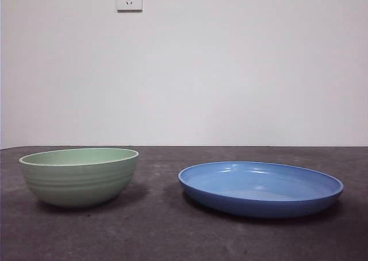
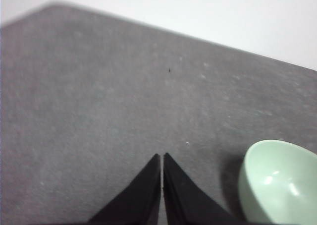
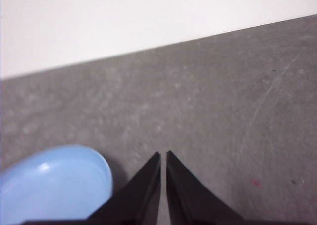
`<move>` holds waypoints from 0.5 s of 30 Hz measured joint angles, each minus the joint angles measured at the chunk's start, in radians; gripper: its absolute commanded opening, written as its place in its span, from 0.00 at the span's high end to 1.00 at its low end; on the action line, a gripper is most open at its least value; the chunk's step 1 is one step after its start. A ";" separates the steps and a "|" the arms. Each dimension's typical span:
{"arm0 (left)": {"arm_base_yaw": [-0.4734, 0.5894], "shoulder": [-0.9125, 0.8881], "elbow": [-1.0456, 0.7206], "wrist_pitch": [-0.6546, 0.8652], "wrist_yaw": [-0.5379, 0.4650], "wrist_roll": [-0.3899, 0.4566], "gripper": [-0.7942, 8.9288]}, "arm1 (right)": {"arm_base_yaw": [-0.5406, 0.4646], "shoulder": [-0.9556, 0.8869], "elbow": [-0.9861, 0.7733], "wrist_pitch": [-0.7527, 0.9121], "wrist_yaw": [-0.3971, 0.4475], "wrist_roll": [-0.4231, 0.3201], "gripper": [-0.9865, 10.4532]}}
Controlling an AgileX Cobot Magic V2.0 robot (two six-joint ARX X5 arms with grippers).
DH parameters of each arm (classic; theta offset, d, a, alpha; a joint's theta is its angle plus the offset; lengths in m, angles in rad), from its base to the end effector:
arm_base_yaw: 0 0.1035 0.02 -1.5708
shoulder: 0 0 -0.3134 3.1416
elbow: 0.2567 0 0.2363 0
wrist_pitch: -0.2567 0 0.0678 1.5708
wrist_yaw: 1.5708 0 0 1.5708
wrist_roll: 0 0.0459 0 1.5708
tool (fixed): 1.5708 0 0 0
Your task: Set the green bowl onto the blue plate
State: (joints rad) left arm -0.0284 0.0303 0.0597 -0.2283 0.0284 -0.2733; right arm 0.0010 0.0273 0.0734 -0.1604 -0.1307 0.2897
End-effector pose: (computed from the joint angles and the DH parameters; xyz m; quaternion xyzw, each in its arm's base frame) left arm 0.0448 -0.0026 0.1572 -0.1355 0.1022 -0.0145 0.9854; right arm 0.0448 0.0060 0.1696 0.1475 0.0659 0.0568 0.9852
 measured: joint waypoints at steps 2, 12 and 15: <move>-0.002 0.024 0.031 -0.001 0.000 -0.041 0.91 | 0.000 0.023 0.043 0.003 0.000 0.035 0.90; -0.010 0.277 0.385 -0.058 0.084 -0.148 0.91 | 0.000 0.282 0.336 -0.190 -0.135 0.164 0.90; -0.035 0.365 0.508 -0.108 0.113 -0.144 0.91 | 0.000 0.359 0.407 -0.232 -0.242 0.166 0.90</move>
State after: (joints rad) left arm -0.0639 0.3958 0.5674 -0.3367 0.1413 -0.4175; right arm 0.0013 0.3862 0.4809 -0.3920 -0.3725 0.4561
